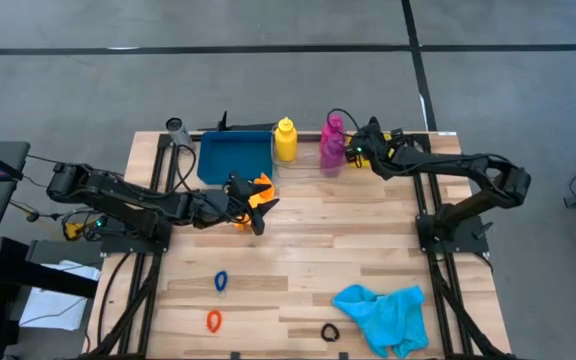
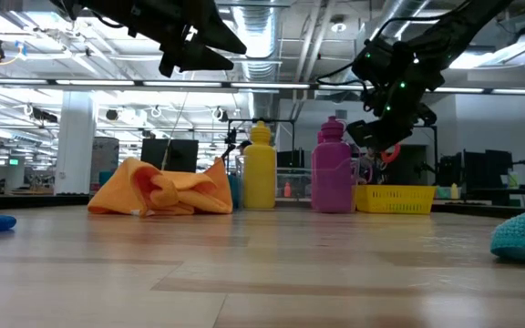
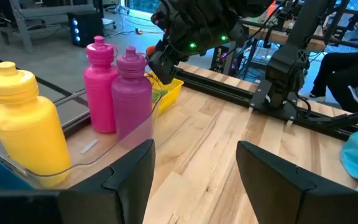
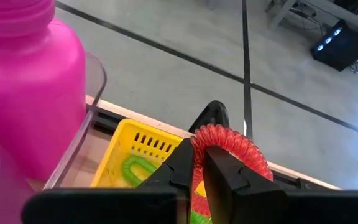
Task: Pick & Place Sports Items
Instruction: Put the top orange spring keychain into the yellow bin, then put the black spring keychain into the yellow bin
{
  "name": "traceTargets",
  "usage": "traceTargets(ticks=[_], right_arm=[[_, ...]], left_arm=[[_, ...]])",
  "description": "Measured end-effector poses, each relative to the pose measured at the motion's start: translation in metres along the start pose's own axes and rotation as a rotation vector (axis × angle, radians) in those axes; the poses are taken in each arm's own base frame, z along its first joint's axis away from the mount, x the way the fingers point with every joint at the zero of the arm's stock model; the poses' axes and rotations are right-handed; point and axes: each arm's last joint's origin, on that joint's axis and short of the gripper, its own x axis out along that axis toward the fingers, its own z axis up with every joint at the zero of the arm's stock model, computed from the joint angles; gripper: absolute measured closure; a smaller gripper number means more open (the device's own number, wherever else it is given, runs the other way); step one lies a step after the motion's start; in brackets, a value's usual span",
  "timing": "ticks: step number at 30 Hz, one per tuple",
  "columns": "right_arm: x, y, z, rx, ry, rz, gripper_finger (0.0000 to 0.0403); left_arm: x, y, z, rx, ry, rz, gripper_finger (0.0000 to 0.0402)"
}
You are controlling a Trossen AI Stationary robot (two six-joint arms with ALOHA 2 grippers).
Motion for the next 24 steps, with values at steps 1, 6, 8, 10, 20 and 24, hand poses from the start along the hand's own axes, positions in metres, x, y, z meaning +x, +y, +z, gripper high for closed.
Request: traceTargets(ticks=[1,6,8,10,20,24], right_arm=[[0.0,0.0001,0.0,0.0,0.001,0.002,0.0382],[-0.0002,0.0038,-0.001,-0.047,0.038,0.132,0.0363],[-0.0005,0.0054,-0.0004,-0.056,0.041,0.179,0.034],[-0.0006,0.0056,-0.0003,-0.057,0.039,0.181,0.0312],[-0.0002,0.0034,0.0002,-0.051,0.022,0.108,0.0218],[-0.0021,0.0049,-0.0001,-0.088,0.012,0.103,0.0216]], left_arm=[[0.0,0.0,0.0,0.0,0.0,0.0,0.0179],[0.0,0.0,0.0,0.0,0.0,0.0,0.0179],[0.0,0.0,0.0,0.0,0.0,0.0,0.0179],[0.0,0.0,-0.0001,0.0,0.0,0.0,0.0179],[0.0,0.0,0.0,0.0,0.0,0.0,0.0179],[0.0,0.0,0.0,0.0,0.0,0.0,0.0179]])
